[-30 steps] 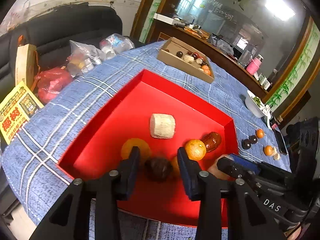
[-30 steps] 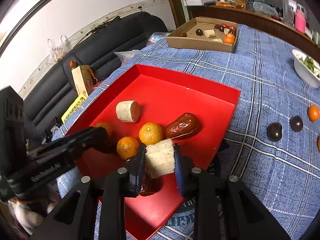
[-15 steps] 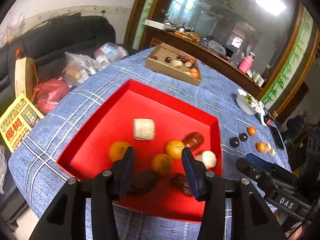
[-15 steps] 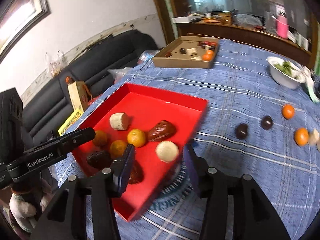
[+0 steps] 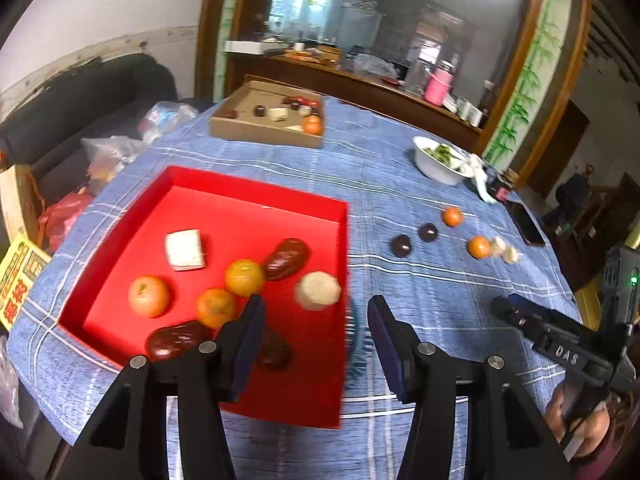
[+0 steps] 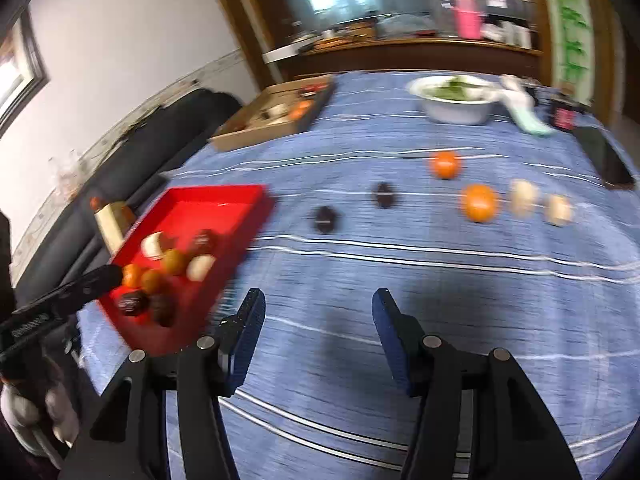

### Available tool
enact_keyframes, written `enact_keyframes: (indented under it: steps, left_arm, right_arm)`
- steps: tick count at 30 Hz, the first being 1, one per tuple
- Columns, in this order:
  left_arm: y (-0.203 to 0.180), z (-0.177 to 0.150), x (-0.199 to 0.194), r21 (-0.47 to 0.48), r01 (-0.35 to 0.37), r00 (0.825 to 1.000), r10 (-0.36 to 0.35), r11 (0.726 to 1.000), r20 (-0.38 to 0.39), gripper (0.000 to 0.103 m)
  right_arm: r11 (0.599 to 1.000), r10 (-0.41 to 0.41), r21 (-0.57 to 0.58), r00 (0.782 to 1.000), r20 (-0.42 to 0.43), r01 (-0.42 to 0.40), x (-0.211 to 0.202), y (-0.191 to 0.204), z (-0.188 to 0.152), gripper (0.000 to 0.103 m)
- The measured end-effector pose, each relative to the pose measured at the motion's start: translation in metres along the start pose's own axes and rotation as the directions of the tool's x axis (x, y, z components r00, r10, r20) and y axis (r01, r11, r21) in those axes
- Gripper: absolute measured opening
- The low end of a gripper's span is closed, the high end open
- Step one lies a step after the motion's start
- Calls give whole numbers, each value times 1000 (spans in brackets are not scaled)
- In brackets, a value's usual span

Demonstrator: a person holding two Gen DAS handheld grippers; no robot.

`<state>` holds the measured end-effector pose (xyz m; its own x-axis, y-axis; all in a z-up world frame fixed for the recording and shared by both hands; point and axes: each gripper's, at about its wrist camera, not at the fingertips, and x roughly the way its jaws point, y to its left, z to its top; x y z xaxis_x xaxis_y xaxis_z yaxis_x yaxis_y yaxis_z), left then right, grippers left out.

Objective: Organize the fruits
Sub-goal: 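Move both open tools back over the remaining fruits, then grasp a mandarin orange with the left tool while the right tool grasps a round yam piece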

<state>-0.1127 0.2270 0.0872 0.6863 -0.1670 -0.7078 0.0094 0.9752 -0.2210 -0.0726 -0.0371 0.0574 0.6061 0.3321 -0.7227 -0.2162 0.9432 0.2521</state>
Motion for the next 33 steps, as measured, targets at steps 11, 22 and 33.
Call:
enact_keyframes:
  steps: [11,22,33]
  left_arm:
    - [-52,3,26,80,52,997,-47,995,-61,58]
    - [-114,26,64,175,125,989,-109,977,-96,58]
    - [-160,38,118,276,196,973,-152,941,-173,58]
  right_arm:
    - [970,-203,144,978,39,195,-38,-119,6,55]
    - [971,-177,171,983,53,166,5,-142,61,53]
    - [955,-294,39,956,6,293,68,-147,81,36]
